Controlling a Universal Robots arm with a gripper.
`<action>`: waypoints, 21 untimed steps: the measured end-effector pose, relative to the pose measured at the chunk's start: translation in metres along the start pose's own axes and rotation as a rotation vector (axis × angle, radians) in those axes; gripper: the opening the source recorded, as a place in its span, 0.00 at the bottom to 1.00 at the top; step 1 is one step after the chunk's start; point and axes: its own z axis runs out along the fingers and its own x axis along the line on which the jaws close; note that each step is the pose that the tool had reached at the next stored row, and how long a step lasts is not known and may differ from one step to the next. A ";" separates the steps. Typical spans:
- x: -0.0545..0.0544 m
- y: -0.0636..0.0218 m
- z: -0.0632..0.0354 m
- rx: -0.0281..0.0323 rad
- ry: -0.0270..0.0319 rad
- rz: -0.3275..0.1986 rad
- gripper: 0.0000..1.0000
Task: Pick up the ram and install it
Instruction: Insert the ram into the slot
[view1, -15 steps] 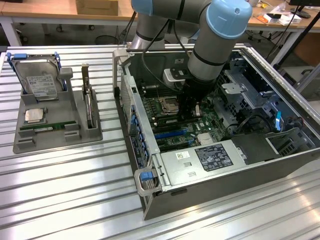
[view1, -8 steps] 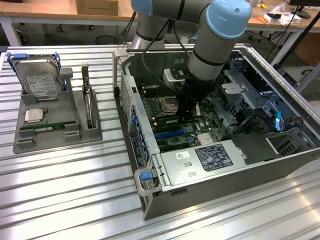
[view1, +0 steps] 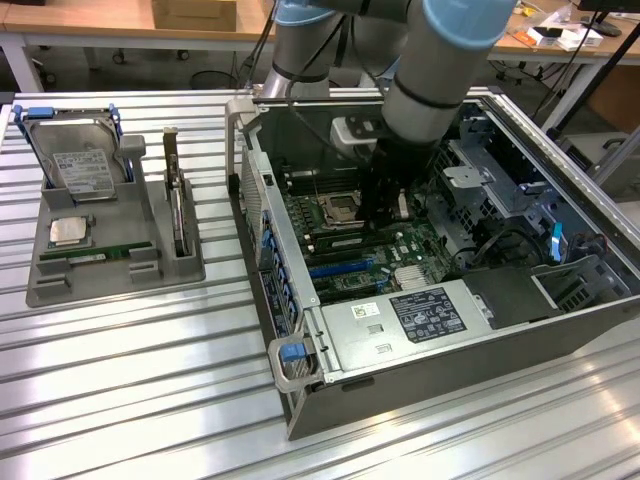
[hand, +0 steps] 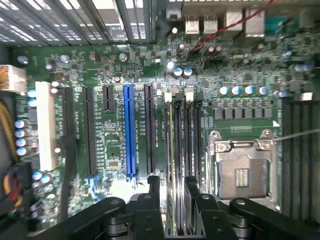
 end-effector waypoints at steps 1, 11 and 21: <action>0.000 0.0002 -0.0071 0.0000 0.0004 0.000 0.33; -0.001 0.0006 -0.0253 -0.0007 0.0031 0.000 0.13; -0.001 0.0006 -0.0253 -0.0006 0.0065 0.000 0.11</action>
